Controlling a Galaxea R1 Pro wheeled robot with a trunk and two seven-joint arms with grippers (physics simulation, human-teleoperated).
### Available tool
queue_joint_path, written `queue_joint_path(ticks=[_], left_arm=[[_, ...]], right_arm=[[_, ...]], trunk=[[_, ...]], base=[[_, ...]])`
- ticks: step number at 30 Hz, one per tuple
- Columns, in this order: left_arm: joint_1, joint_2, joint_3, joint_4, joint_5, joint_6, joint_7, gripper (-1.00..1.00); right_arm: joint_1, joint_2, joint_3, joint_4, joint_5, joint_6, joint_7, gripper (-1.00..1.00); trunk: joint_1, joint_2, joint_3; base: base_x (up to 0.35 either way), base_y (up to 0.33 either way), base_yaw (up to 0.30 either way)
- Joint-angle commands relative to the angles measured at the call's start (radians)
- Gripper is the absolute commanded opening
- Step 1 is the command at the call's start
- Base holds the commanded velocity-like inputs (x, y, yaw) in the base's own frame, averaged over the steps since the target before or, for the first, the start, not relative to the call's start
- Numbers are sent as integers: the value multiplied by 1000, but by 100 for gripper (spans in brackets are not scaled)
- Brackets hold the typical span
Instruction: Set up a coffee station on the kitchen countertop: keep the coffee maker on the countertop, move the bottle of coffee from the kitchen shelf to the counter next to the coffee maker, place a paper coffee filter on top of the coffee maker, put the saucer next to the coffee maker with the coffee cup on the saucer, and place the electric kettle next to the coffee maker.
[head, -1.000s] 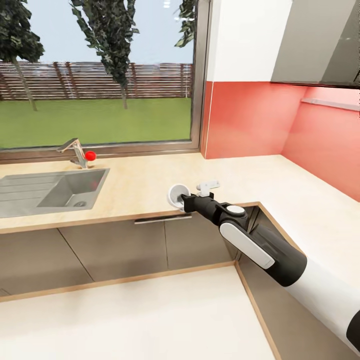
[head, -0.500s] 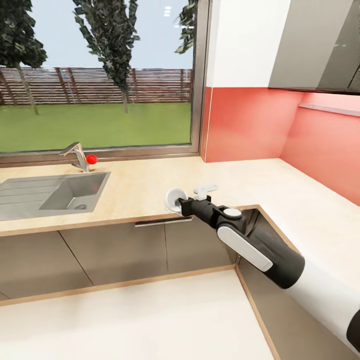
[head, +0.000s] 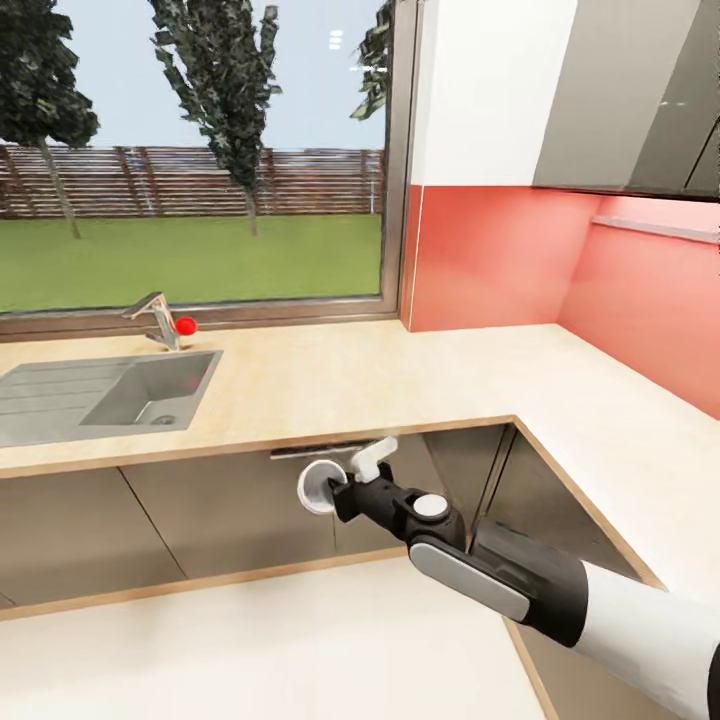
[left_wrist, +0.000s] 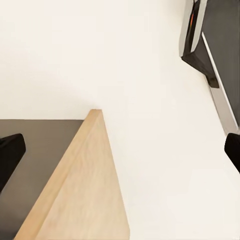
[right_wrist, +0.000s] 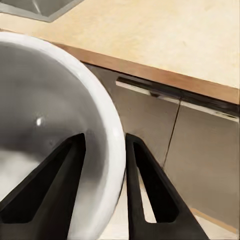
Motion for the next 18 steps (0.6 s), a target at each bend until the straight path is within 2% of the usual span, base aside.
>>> queue_joint_path(ticks=[1,6,10,11,14,15,18], left_arm=[[0,0,7,-1,-10,-3,2,100],[0,-6,7,-3,-9,-4,2,100],[0,-25,6,-13,-10,-4,2,100],[0,-29,6,-16,-10,-5,2,100],[0,-40,9,-60,-6,-6,3,100],[0,-46,11,-80,-4,-6,3,100],[0,-59,13,-110,-1,-6,4,100]], right_arm=[[14,0,4,-1,-5,1,-8,-100],[102,0,6,8,-5,3,-8,-100],[163,0,6,99,-5,5,-8,-100],[178,0,6,133,-5,4,-8,-100],[239,4,6,326,-5,2,-7,-100],[260,11,7,419,-5,0,-6,-100],[298,44,7,584,-5,-19,-4,-100]], trunk=[[0,-1,0],[0,-1,8],[0,-1,14],[0,-1,16],[0,-1,21],[0,-1,22],[0,-1,27]], base=[[0,0,0],[0,0,0],[0,0,0],[0,0,0],[0,0,0],[0,0,0],[0,0,0]])
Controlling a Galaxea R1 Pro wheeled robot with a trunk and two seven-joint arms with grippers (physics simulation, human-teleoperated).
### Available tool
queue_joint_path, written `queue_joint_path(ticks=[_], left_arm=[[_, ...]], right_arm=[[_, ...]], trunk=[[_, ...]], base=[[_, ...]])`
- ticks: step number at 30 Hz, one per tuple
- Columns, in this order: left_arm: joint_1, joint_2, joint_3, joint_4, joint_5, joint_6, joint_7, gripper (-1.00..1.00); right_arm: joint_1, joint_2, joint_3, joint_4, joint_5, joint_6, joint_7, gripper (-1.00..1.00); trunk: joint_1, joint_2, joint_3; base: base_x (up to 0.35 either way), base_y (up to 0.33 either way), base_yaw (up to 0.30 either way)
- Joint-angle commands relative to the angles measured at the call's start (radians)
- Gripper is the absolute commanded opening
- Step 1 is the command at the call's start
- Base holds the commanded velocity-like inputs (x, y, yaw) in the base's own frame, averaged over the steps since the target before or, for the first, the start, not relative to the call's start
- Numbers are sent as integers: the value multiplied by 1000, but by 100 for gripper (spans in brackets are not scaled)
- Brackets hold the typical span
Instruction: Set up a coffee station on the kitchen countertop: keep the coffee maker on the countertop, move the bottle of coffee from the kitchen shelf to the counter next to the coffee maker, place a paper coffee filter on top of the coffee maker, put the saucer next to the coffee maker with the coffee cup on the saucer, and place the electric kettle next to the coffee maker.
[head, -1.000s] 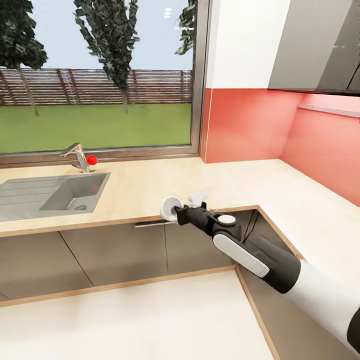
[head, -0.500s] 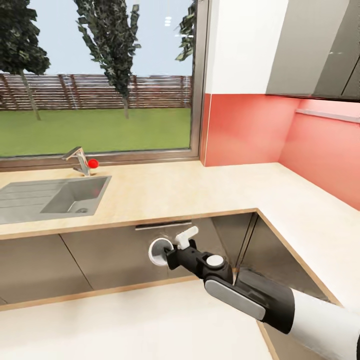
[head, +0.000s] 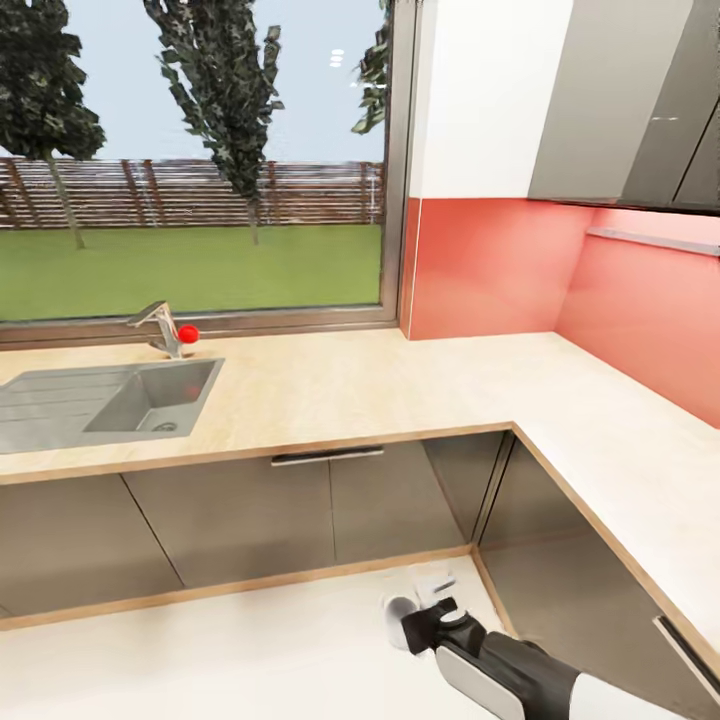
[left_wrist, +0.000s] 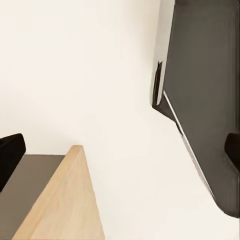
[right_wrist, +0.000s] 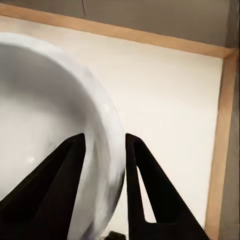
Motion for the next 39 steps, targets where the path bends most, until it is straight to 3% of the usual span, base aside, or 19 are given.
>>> queue_joint_path(ticks=[1,5,7,9,11,14,16,25,39], left_arm=[[0,-7,9,-12,-7,-2,1,100],[0,-26,14,-34,10,-10,-2,100],[1,-33,14,-35,29,-44,-5,100],[1,-40,14,-33,38,-79,-6,100],[0,-49,14,-31,44,-110,-7,100],[1,-54,13,-29,47,-129,-8,100],[2,-54,13,-29,48,-134,-8,100],[5,-54,8,-14,48,-138,-8,100],[7,-44,1,-9,41,-136,-6,100]], right_arm=[[13,15,4,57,-1,-14,-7,-100],[54,75,3,310,-6,-95,-1,-100],[74,105,2,418,-33,-117,30,-100],[87,122,2,483,-62,-124,86,-100],[101,134,2,555,-88,-128,189,-100],[115,139,2,651,-102,-131,323,-100],[125,141,2,694,-105,-133,371,-100],[166,147,3,723,-105,-197,410,-100],[170,156,3,724,-101,-200,409,-100]], trunk=[[0,-1,0],[0,-1,7],[0,-1,10],[0,-1,13],[0,-1,16],[0,-1,21],[0,-1,24],[0,-1,38],[0,-1,60]], base=[[0,0,0],[0,0,-11],[0,0,-52],[0,0,-65],[0,0,-71],[0,0,-74],[0,0,-75],[0,0,-75],[0,0,-61]])
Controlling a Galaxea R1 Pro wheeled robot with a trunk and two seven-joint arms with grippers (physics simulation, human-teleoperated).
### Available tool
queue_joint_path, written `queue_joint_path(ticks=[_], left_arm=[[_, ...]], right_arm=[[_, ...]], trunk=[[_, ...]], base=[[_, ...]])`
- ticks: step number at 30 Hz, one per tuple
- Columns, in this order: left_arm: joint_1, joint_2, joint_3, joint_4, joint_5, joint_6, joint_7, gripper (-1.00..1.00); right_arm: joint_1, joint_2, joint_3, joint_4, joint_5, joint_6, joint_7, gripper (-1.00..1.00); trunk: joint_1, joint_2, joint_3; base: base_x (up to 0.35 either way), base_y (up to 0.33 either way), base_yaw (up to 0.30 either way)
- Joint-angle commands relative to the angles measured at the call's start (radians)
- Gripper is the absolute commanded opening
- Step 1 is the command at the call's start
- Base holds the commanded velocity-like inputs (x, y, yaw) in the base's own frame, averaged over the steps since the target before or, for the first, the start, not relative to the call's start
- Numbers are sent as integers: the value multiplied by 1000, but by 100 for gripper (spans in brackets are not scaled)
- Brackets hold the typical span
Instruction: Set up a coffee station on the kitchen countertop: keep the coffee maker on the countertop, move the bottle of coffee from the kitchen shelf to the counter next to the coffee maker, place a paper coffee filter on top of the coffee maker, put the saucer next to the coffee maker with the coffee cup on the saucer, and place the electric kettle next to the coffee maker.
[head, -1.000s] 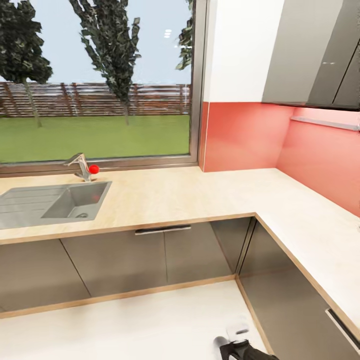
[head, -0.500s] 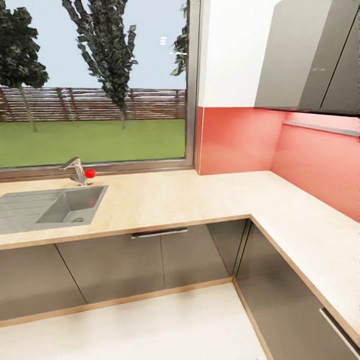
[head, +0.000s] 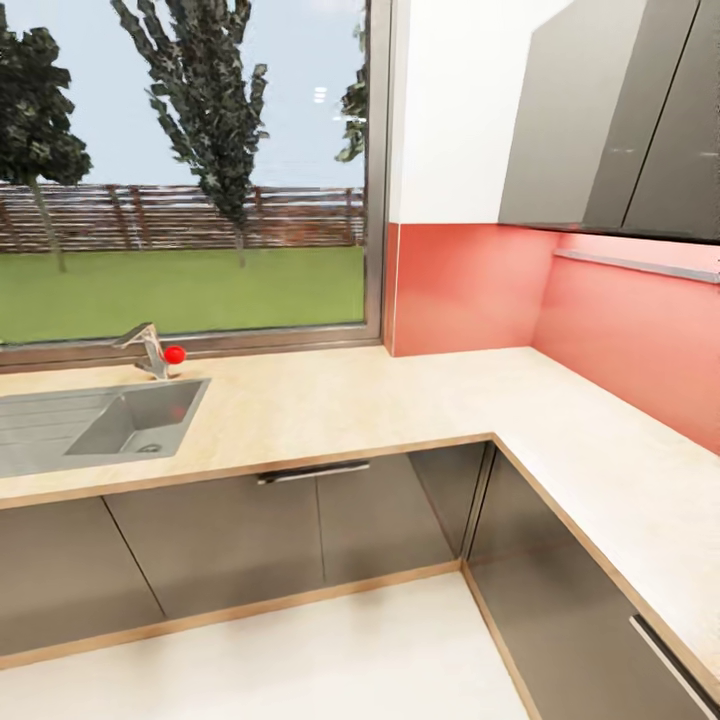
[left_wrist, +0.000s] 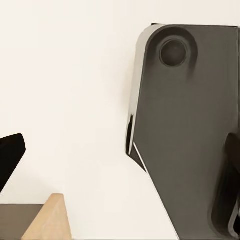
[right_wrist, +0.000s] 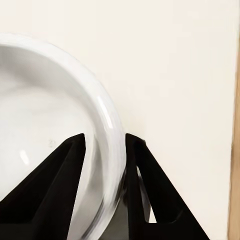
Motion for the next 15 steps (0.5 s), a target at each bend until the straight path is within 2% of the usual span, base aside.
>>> queue_joint_path(ticks=[1,4,10,15], left_arm=[[0,-4,6,-3,-3,-2,1,100],[-1,-11,8,-13,1,-3,1,100],[0,-2,5,-3,-2,-3,1,100],[0,-11,9,-9,1,-3,1,100]], right_arm=[[-1,-1,6,-5,-7,5,-8,-100],[-1,0,6,-6,-7,5,-7,-100],[-1,11,6,-6,-1,6,-6,-100],[1,20,6,-7,67,5,-6,-100]], trunk=[[0,-1,0],[0,-1,5],[0,-1,8],[0,-1,8]], base=[[0,0,-8],[0,0,-3],[0,0,23],[0,0,238]])
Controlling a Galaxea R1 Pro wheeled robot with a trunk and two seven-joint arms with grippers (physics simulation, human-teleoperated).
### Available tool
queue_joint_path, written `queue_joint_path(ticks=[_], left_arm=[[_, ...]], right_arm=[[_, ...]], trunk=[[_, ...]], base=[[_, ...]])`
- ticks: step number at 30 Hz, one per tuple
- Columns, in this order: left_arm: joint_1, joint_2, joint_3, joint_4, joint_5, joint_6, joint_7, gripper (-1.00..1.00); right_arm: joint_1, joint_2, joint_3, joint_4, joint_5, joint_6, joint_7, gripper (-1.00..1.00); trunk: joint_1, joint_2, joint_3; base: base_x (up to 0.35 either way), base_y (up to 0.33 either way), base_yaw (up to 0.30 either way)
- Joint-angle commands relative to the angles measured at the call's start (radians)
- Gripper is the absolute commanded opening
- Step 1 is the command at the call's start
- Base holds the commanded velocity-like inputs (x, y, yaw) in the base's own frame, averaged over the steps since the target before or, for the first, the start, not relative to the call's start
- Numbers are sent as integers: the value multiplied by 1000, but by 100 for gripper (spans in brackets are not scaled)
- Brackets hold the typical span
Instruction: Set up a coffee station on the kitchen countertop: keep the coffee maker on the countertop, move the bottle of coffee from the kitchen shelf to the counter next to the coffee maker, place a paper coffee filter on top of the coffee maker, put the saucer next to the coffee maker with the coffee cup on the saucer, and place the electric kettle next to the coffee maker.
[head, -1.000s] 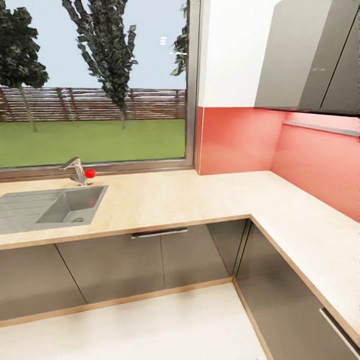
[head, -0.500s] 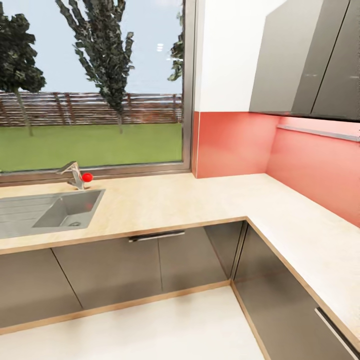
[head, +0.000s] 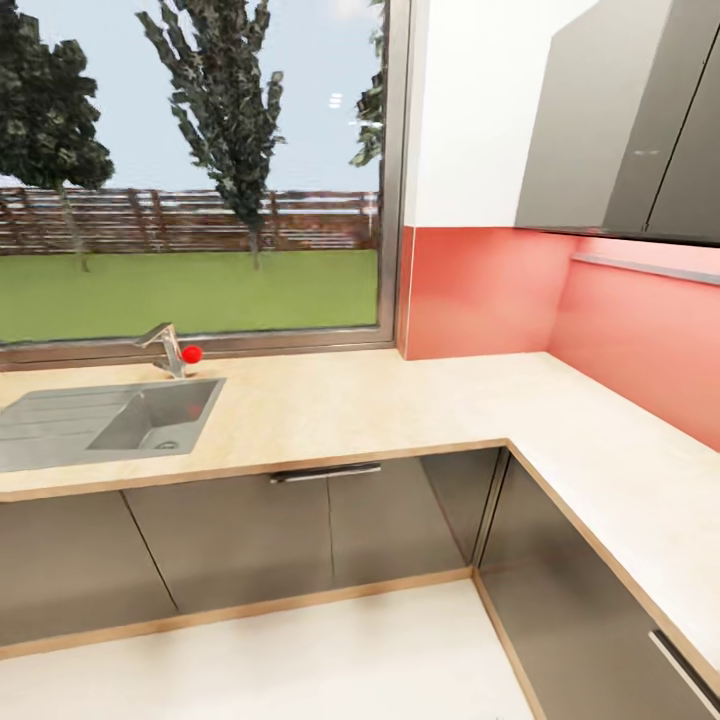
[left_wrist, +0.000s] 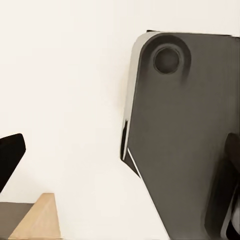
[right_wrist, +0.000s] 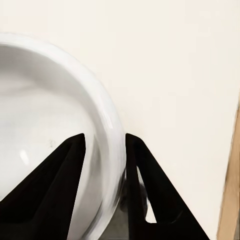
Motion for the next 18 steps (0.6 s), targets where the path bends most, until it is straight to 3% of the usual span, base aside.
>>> queue_joint_path(ticks=[1,5,7,9,10,12,15,18], left_arm=[[0,-1,4,0,-3,-1,1,100],[0,3,2,4,-4,-1,1,100],[0,4,3,4,-4,-1,1,100],[0,2,3,1,-4,-1,1,100],[0,1,3,0,-4,-1,1,100],[0,0,3,1,-4,-1,1,100],[0,0,4,4,-4,-1,1,100],[0,1,3,4,-4,-1,1,100]], right_arm=[[0,0,6,-3,1,4,-6,-100],[3,3,5,-1,15,4,-6,-100],[3,18,0,4,23,5,-6,-100],[3,36,-36,26,66,6,-5,-100],[3,42,-85,44,115,6,-5,-100],[3,49,-252,76,278,6,-5,-100],[3,52,-558,95,619,5,22,-100],[3,53,-859,112,961,5,104,-100]], trunk=[[0,-1,-1],[0,-1,-1],[0,-1,-1],[0,-1,-1],[0,-1,-1],[0,-1,-1],[0,-1,-1],[0,-1,-2]], base=[[0,0,269],[0,0,274],[0,0,275],[0,0,275],[0,0,274],[0,0,272],[0,0,268],[0,0,264]])
